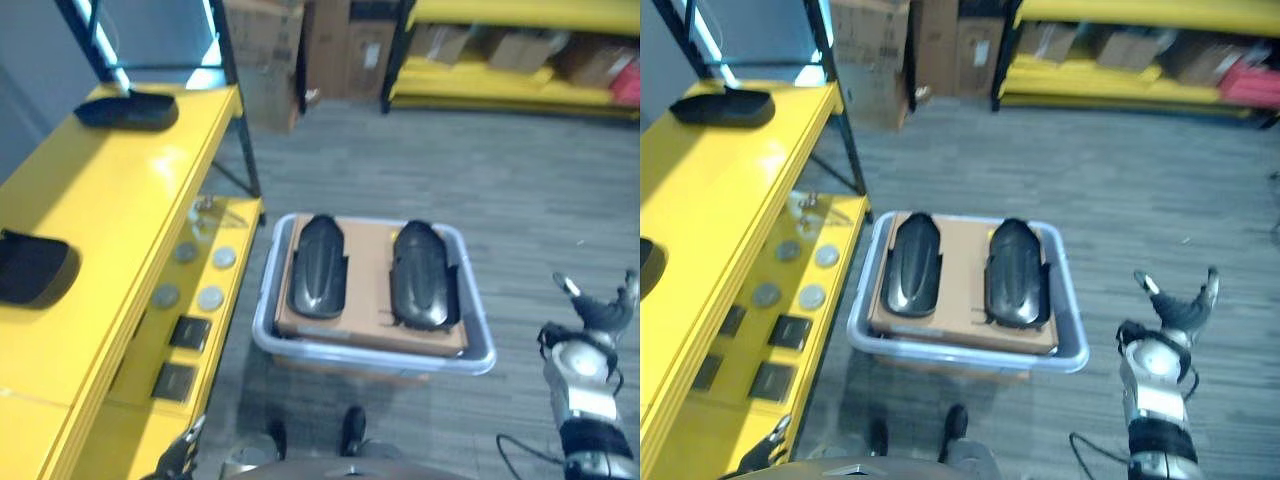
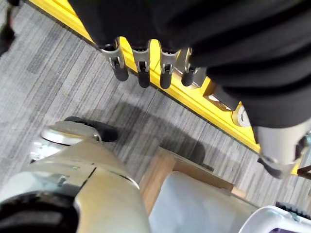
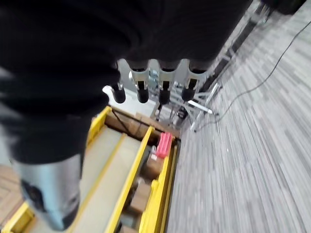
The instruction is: Move parts from the plastic box to the shelf.
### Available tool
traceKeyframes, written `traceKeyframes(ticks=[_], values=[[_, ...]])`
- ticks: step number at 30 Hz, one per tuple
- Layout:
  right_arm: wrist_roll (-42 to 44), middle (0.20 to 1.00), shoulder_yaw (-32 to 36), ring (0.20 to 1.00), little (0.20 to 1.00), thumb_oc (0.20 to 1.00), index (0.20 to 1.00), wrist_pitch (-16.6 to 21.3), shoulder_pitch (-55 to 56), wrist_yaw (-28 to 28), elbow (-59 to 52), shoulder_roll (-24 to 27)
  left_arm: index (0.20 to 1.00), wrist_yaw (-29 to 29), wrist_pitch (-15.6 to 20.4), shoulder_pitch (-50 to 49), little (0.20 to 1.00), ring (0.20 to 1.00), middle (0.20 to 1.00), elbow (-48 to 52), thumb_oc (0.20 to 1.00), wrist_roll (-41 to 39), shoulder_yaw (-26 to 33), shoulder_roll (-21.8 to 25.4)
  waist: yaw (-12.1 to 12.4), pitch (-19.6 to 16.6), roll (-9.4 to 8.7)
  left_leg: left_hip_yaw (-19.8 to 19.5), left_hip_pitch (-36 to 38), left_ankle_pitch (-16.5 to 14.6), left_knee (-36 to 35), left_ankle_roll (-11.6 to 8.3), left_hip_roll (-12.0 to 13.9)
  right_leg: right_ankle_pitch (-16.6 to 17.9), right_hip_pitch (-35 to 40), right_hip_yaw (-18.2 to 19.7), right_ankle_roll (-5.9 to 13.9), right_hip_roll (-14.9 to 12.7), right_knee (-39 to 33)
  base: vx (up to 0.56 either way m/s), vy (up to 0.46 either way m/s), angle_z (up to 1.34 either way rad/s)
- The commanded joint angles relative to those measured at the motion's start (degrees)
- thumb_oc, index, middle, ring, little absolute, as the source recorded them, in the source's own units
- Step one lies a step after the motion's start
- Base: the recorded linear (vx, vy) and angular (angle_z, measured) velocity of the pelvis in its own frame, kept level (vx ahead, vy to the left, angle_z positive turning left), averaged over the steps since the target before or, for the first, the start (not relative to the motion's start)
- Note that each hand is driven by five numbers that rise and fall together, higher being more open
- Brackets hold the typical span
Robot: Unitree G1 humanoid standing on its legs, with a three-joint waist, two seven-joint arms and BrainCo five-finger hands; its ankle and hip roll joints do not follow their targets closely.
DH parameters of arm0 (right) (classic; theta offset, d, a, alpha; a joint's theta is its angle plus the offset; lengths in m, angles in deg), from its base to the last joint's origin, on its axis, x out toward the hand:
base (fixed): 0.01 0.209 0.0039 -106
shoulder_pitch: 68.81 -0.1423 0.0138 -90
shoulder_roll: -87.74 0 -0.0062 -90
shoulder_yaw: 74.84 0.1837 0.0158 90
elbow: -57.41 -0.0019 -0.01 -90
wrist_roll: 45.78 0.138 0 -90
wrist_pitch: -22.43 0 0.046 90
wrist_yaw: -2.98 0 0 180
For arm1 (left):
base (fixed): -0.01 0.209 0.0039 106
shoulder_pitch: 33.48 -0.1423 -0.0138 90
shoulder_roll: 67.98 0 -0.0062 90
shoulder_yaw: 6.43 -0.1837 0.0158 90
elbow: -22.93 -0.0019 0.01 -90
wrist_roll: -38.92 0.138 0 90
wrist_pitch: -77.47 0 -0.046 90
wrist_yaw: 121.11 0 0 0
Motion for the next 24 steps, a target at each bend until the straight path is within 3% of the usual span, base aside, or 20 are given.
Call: traceKeyframes(ticks=[1,3,11,20,24], values=[[2.36,1.000,-1.69,1.000,1.000,1.000,1.000,1.35,-6.66,4.25,1.24,3.82,1.000,-2.45,0.66,4.57,1.000,1.000,1.000,0.32,1.000,-4.34,-1.24,2.29,2.11,3.35,1.08,-3.71,-6.22,4.71,-1.36,-1.84,1.75,-6.55,1.02,-0.55,5.77,-6.52,8.20,-0.28,0.000,0.33],[3.30,1.000,-3.11,1.000,1.000,1.000,1.000,0.63,-10.93,5.51,6.02,6.42,1.000,-3.86,0.31,6.17,1.000,1.000,1.000,2.06,1.000,-5.66,-2.97,3.03,2.89,6.02,2.00,-4.99,-8.53,5.30,-0.47,-2.21,0.95,-6.07,-0.62,-1.10,5.63,-7.07,8.59,-0.19,-0.009,0.22],[8.12,1.000,-4.15,1.000,1.000,1.000,1.000,-0.36,-12.18,1.47,15.95,11.01,1.000,-5.52,0.44,5.28,1.000,1.000,1.000,3.32,1.000,-7.52,-4.65,4.25,3.65,8.30,2.93,-5.70,-9.73,6.37,-1.30,-2.60,0.19,-5.61,-1.43,-1.83,5.71,-7.43,8.16,-0.02,0.017,0.09],[9.74,1.000,-7.44,1.000,1.000,1.000,1.000,-3.84,-13.77,-3.17,23.40,10.72,1.000,-7.10,0.05,4.92,1.000,1.000,1.000,5.70,1.000,-9.23,-5.89,5.27,4.60,9.49,3.51,-5.50,-10.22,6.65,-1.39,-2.40,-0.26,-5.22,-1.40,-2.12,5.85,-7.97,7.78,0.00,0.019,0.00],[10.94,1.000,-9.63,1.000,1.000,1.000,1.000,-2.69,-14.78,-4.14,26.15,10.39,1.000,-6.07,-0.36,5.20,1.000,1.000,1.000,6.45,1.000,-9.32,-6.46,5.80,5.25,10.25,3.59,-5.68,-10.62,6.91,-1.37,-2.32,-0.32,-4.90,-1.33,-2.51,6.01,-8.04,7.50,0.00,-0.020,0.02]])
